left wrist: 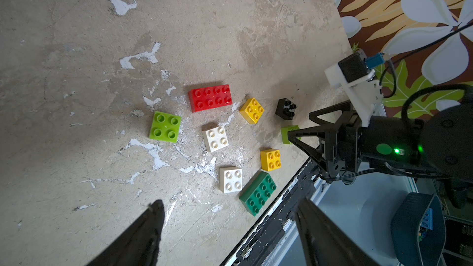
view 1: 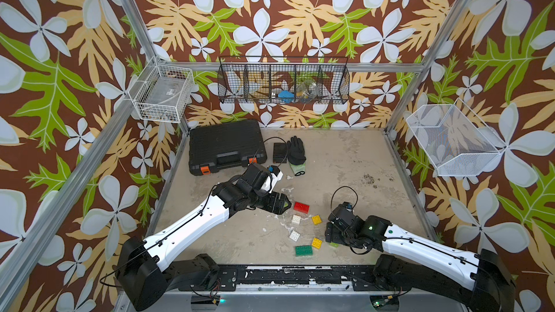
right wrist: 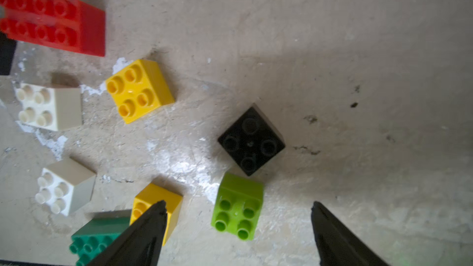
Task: Assemble a giraffe with lego
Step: Adjust the lego brick at the center of the board, then pick up the lego brick from the center of the board.
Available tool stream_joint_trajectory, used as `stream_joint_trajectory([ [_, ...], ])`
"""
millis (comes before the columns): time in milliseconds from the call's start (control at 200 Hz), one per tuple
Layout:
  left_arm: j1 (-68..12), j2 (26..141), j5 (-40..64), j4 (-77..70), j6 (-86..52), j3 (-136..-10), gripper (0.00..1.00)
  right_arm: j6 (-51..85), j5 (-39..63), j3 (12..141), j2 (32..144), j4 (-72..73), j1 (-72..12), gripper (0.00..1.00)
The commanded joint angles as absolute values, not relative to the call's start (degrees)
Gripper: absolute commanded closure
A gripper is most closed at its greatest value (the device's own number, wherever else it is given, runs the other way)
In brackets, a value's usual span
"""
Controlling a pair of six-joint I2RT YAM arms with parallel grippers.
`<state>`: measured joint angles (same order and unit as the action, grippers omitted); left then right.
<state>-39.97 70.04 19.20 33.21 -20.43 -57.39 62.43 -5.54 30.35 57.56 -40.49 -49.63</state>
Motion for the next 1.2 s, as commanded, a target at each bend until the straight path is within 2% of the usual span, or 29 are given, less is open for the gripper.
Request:
stream_joint_trajectory([
  [0,-40.0,69.7,19.4,33.0,-19.8,-57.5,0.16,60.0,-5.5,29.5,57.6,-36.6,-48.1,0.1],
  [165,-40.0,68.8,19.5,32.8,-20.8,-55.8,0.16,56.3,-3.6,30.1,60.4,-31.7,-45.1,0.11],
  [425,-40.0,68.1,18.1,33.3,-21.6,-55.7,0.16,55.5,1.8,30.0,67.6,-25.2,-45.1,0.13],
  [811,-40.0,69.3,18.2,32.7,-22.4,-54.3,0.16,52.7,3.5,33.6,71.2,-23.4,-45.2,0.14],
  [1196,-40.0,69.7,18.0,32.0,-22.8,-53.9,0.16,54.4,-1.7,34.8,57.5,-41.2,-45.5,0.09],
])
